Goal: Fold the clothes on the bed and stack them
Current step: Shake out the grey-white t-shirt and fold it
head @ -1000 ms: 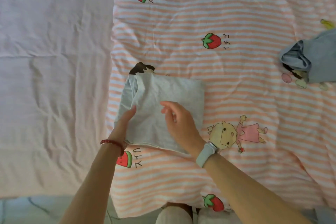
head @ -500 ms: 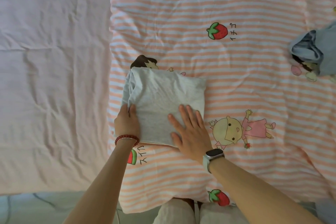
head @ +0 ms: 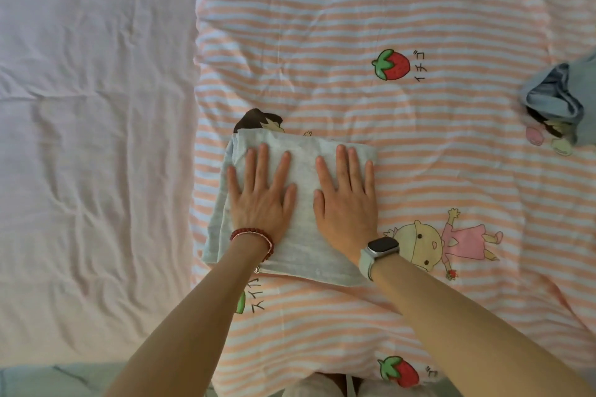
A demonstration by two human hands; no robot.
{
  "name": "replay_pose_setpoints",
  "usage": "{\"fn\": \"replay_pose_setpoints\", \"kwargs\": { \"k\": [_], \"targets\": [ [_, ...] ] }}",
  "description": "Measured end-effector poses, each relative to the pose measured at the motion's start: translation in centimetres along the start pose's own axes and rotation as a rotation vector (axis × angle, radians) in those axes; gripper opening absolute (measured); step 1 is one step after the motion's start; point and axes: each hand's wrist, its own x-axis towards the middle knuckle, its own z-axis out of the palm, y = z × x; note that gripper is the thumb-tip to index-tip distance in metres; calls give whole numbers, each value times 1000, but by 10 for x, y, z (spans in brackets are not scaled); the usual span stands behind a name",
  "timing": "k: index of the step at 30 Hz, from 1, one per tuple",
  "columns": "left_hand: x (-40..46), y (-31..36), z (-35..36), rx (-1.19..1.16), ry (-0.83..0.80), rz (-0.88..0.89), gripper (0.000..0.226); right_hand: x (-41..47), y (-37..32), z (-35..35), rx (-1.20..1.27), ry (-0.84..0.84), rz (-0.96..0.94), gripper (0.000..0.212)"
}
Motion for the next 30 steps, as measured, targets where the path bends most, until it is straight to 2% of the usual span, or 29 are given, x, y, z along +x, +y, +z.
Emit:
{"fn": "replay_pose_setpoints", "kwargs": {
  "k": [4, 9, 16, 18, 20, 22, 23, 24, 26, 27, 30],
  "targets": [
    [7, -13, 23, 39, 16, -48, 58, 12, -1, 26, -57, -7, 29, 58],
    [13, -10, 39, 39, 54, -52, 57, 19, 6, 54, 2, 7, 58, 59],
    [17, -14, 37, -16, 41, -44, 55, 23, 14, 45, 102, -93, 19, 59],
    [11, -18, 30, -38, 35, -64, 56, 13, 18, 32, 236, -50, -16, 55],
    [2, -19, 20, -135, 25, -203, 65, -4, 20, 18, 440, 120, 61, 47],
    [-4, -21, 6, -319, 62, -408, 77, -22, 21, 9, 597, 273, 303, 42],
    [-5, -23, -2, -355, 78, -473, 79, -30, 21, 6, 725, 277, 451, 40],
    [-6, -27, -9, -370, 69, -511, 78, -34, 21, 2, 895, 246, 593, 35],
    [1, -38, -20, -486, -10, -569, 67, -35, 22, -2, 1223, 140, 764, 10],
    [6, -43, -26, -578, -69, -599, 60, -33, 24, -4, 1277, 84, 759, 3],
    [15, -53, -37, -620, -213, -551, 40, -26, 29, -3, 1275, -70, 694, 13]
  ]
}}
